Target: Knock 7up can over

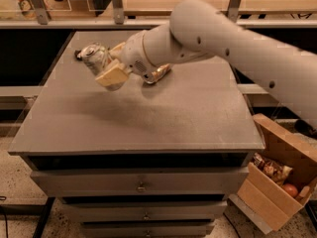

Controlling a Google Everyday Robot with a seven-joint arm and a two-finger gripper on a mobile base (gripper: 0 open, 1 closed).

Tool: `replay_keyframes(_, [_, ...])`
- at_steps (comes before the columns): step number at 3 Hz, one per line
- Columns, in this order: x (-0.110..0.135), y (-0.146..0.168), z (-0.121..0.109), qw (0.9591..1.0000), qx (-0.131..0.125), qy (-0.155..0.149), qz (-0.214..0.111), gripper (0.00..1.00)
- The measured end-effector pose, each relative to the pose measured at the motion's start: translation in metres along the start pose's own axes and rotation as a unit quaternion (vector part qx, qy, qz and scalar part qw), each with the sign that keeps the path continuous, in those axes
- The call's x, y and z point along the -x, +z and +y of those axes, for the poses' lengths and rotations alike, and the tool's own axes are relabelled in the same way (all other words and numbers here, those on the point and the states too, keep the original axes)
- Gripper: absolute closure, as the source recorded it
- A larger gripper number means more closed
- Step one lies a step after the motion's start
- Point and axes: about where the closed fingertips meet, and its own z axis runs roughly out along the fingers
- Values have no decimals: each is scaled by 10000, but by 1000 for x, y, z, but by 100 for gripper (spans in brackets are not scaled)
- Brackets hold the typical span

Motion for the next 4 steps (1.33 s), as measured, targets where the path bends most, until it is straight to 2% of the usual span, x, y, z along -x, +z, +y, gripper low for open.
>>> replay_keyframes(1, [8, -33, -3, 9930, 3, -448, 1094, 100])
replay_keyframes(2, [5, -53, 2, 9718, 125, -807, 2214, 100])
replay_keyframes(3, [-26, -72, 16, 9319, 356, -1007, 3465, 100])
replay_keyframes(4, [-75, -110, 11, 8760, 468, -1088, 4675, 100])
